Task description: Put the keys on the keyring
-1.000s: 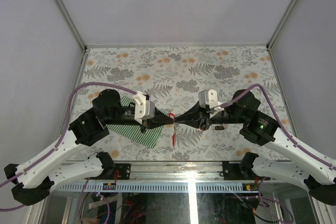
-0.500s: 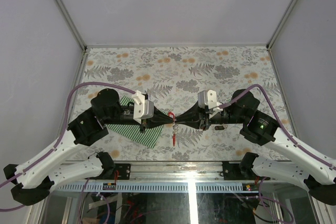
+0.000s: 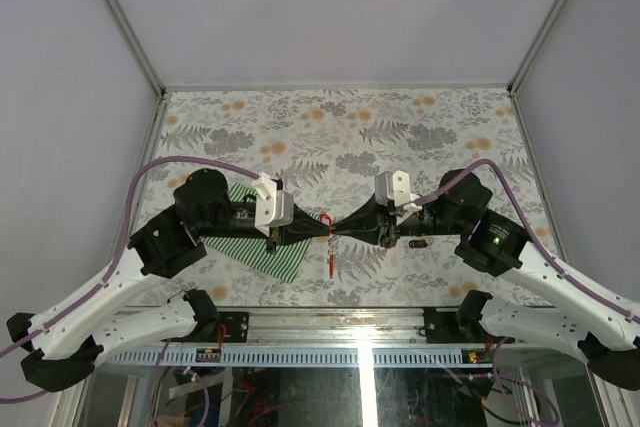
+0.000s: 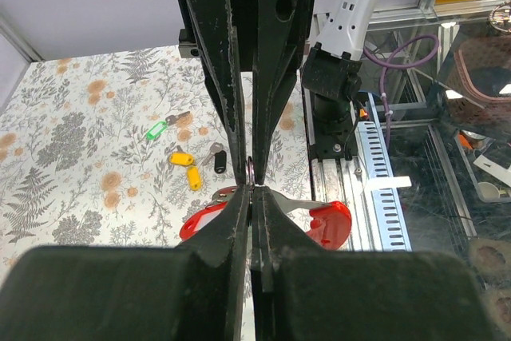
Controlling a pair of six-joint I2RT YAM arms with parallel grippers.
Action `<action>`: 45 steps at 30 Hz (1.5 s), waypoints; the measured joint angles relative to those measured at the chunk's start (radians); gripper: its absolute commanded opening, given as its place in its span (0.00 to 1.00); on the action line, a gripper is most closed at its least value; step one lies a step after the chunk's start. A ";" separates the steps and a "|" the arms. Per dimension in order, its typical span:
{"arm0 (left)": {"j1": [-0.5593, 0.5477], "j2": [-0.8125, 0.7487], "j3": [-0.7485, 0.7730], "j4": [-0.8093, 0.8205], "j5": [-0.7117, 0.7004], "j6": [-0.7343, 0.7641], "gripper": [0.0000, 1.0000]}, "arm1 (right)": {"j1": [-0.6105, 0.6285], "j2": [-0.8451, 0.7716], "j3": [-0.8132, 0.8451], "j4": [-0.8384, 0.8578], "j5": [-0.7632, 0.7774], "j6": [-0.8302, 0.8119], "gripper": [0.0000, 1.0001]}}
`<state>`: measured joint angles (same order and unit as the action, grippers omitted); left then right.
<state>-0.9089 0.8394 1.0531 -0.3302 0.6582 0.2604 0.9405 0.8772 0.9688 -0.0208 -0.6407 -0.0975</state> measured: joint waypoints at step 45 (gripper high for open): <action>0.000 -0.074 -0.068 0.091 -0.012 0.002 0.22 | 0.000 0.000 0.010 0.003 0.000 0.023 0.00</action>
<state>-0.9089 0.7650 0.9855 -0.2390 0.6460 0.2626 0.9405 0.8768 0.9791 -0.0177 -0.6411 -0.0746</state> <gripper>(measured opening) 0.245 0.011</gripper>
